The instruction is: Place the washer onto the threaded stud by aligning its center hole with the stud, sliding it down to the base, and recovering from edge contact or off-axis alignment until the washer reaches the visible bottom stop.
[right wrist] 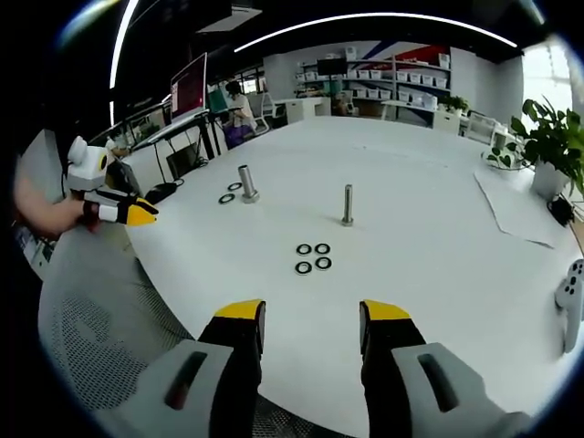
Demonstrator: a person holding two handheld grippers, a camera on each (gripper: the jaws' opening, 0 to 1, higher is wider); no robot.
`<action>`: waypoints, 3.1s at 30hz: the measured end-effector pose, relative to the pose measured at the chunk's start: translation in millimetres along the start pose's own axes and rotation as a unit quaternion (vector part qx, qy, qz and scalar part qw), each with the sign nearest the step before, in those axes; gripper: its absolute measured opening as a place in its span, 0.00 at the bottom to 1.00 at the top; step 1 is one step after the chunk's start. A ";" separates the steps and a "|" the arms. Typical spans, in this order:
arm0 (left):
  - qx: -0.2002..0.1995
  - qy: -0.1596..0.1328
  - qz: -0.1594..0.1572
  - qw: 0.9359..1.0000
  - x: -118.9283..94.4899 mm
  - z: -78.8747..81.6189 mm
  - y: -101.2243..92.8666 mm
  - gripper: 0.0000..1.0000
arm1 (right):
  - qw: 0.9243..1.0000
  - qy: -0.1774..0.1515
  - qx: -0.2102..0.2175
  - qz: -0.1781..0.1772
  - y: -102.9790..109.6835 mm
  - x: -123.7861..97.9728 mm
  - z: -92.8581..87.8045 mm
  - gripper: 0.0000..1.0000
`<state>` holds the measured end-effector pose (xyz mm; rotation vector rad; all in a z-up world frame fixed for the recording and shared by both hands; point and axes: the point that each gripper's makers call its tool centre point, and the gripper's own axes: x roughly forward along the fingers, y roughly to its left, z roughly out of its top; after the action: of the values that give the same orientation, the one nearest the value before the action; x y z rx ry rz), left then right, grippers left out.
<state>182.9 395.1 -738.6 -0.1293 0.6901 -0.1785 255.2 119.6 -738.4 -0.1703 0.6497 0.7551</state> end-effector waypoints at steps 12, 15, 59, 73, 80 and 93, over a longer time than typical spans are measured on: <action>-0.001 -0.001 0.002 1.000 0.2 0.1 1.1 0.24 | 1.000 0.003 -0.005 0.003 0.7 1.2 -1.3 0.44; 0.000 -0.001 0.002 1.000 -0.7 0.7 0.0 0.24 | 1.000 0.003 -0.004 0.002 0.8 0.8 -0.9 0.44; 0.007 0.018 0.002 1.000 1.4 -6.1 -0.5 0.23 | 1.000 -0.007 0.001 0.004 1.2 -0.6 2.5 0.44; 0.003 0.017 0.002 1.000 1.9 -6.4 1.1 0.23 | 1.000 -0.006 -0.002 0.010 3.8 0.0 2.6 0.44; 0.006 0.017 0.001 1.000 1.9 -6.3 0.9 0.23 | 1.000 -0.011 0.002 0.008 3.0 -0.8 4.0 0.44; 0.000 0.011 -0.005 1.000 1.6 -4.7 -0.6 0.23 | 1.000 -0.008 0.005 0.007 2.3 -0.9 3.1 0.44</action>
<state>181.1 394.0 -743.0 -0.1301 0.7115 -0.1892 254.7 121.9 -735.3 -0.1499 0.6397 0.7650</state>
